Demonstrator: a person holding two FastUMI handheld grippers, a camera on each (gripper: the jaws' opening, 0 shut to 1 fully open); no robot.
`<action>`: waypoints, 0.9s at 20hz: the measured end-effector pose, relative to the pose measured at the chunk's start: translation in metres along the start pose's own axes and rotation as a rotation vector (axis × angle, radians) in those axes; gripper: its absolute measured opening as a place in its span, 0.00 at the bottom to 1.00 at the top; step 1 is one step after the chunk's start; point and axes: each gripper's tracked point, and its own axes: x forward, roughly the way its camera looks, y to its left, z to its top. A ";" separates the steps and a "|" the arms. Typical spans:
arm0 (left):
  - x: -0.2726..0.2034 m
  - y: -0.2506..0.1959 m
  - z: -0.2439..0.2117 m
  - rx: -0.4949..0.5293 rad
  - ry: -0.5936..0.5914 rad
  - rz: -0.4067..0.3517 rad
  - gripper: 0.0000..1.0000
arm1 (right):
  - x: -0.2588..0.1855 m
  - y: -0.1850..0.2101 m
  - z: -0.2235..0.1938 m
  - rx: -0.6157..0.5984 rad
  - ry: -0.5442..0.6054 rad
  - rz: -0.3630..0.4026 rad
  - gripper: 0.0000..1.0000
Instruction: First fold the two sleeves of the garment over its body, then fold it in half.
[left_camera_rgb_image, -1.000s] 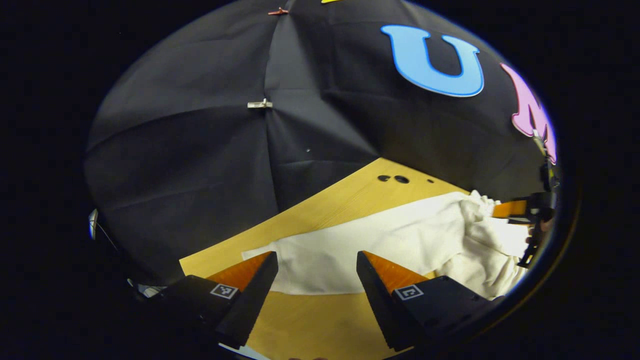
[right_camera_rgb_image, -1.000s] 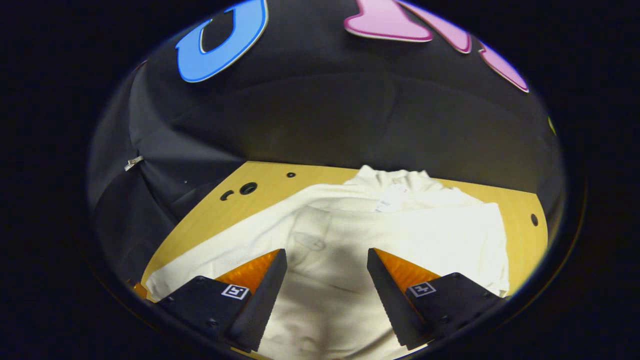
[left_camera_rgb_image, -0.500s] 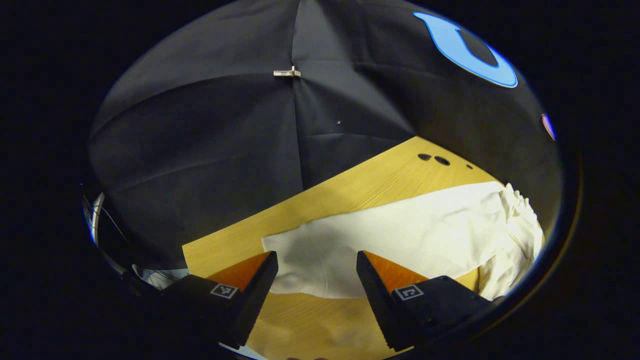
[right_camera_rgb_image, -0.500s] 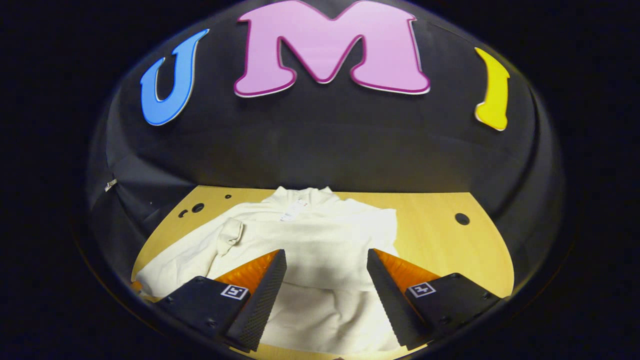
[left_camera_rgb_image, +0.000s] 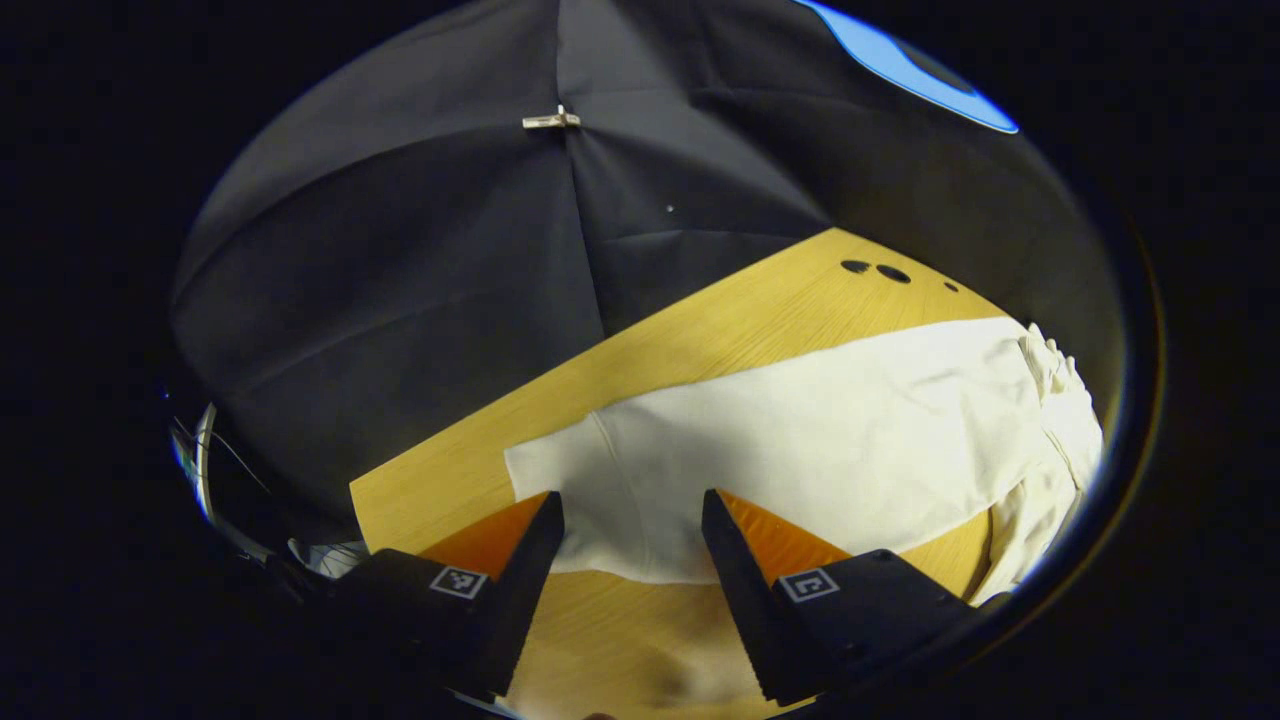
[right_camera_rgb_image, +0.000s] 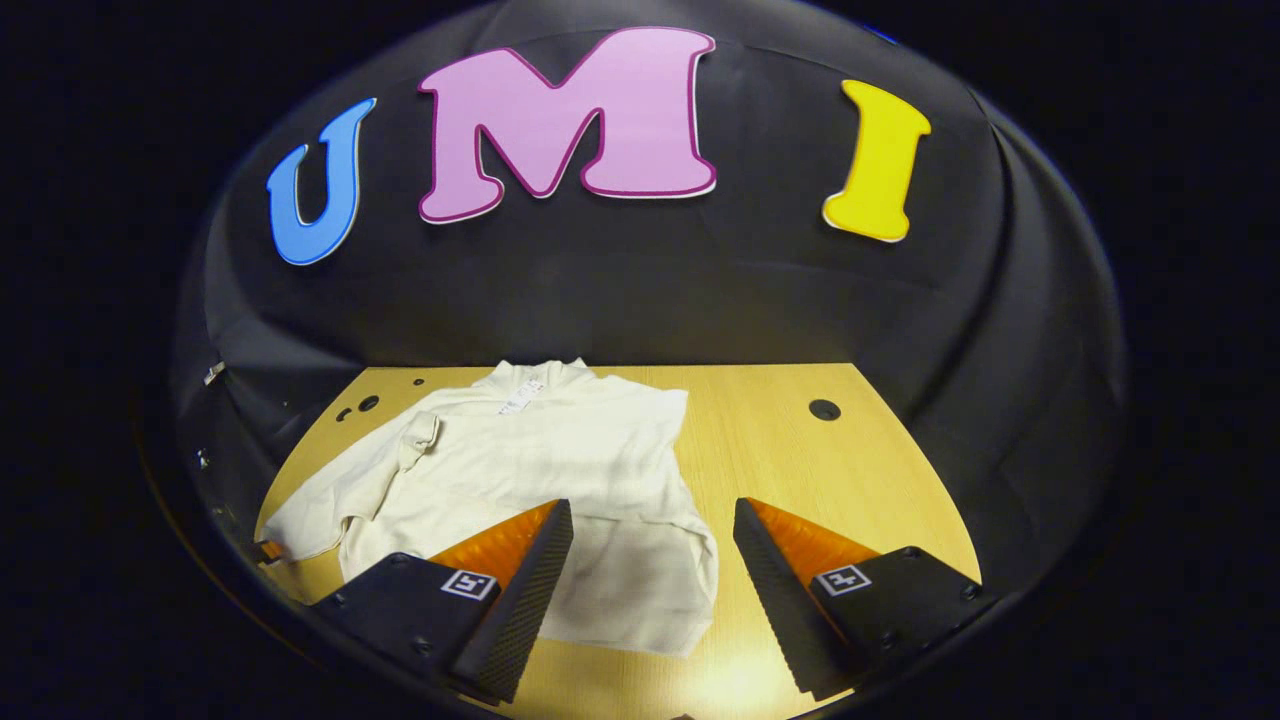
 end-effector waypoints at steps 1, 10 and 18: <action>0.000 -0.004 0.001 0.027 0.010 -0.016 0.86 | -0.005 -0.007 -0.004 -0.006 0.006 -0.003 0.99; 0.000 -0.020 0.009 0.008 -0.031 -0.015 0.09 | -0.023 -0.050 -0.005 0.046 -0.012 -0.056 0.99; -0.011 -0.048 0.022 0.015 -0.021 -0.062 0.06 | -0.026 -0.073 -0.015 0.015 -0.023 -0.080 0.99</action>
